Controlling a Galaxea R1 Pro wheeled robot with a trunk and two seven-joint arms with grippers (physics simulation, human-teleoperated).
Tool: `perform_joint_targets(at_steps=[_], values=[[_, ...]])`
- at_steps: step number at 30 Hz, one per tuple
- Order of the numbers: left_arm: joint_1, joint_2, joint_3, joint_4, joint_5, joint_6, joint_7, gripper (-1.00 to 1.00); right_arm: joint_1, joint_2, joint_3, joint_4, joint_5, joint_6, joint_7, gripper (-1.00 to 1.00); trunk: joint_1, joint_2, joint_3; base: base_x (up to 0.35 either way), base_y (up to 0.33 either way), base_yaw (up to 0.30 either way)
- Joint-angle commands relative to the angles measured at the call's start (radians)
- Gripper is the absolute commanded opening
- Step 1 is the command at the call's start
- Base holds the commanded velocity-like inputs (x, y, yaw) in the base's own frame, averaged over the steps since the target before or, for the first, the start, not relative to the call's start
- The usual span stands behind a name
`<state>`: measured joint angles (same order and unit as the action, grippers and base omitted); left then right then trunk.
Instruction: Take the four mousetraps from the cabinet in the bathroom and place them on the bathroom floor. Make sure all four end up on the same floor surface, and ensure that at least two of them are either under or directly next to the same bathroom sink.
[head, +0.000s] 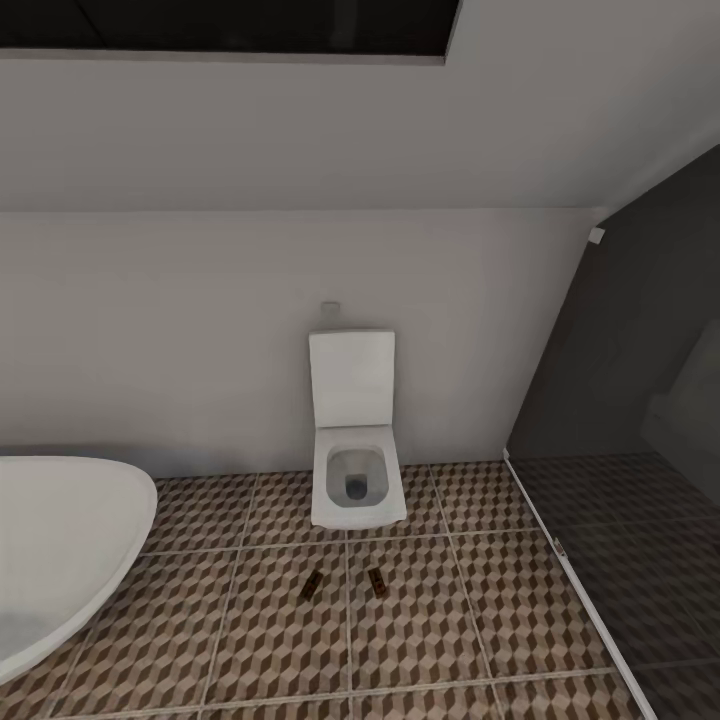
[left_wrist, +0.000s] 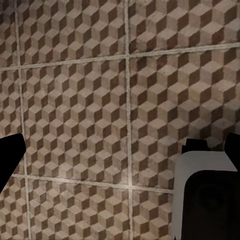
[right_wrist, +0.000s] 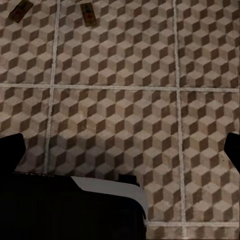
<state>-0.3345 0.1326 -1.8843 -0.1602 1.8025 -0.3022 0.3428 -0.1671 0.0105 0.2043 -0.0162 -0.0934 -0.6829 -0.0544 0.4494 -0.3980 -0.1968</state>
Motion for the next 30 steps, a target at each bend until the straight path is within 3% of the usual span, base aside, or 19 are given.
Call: perform_joint_targets(at_steps=[1, 10, 14, 21, 30], values=[[-0.001, 0.001, -0.009, -0.005, 0.007, -0.005, 0.009, 1.0, 0.011, 0.001, 0.009, 0.001, -0.009, -0.001, -0.003, 1.0, 0.001, -0.002, -0.002, 0.0, 0.0, 0.0], [-0.001, 0.001, -0.009, -0.004, 0.007, -0.005, 0.01, 1.0, 0.081, 0.003, 0.009, 0.001, -0.029, 0.009, -0.005, 1.0, 0.001, -0.002, -0.002, 0.0, 0.0, 0.0], [-0.001, 0.001, -0.009, -0.005, 0.006, -0.005, 0.01, 1.0, 0.087, 0.001, 0.008, 0.001, -0.074, 0.02, -0.006, 1.0, 0.001, -0.002, -0.002, 0.0, 0.0, 0.0], [-0.001, 0.001, -0.009, -0.006, 0.007, -0.004, 0.011, 1.0, 0.09, -0.004, 0.006, -0.001, -0.203, 0.052, -0.006, 1.0, 0.001, -0.002, -0.002, 0.0, 0.0, 0.0], [-0.001, 0.003, -0.009, -0.018, 0.007, 0.002, 0.013, 1.0, 0.09, -0.019, 0.006, -0.002, -0.248, 0.06, -0.006, 1.0, 0.001, -0.002, -0.002, 0.0, 0.0, 0.0]])
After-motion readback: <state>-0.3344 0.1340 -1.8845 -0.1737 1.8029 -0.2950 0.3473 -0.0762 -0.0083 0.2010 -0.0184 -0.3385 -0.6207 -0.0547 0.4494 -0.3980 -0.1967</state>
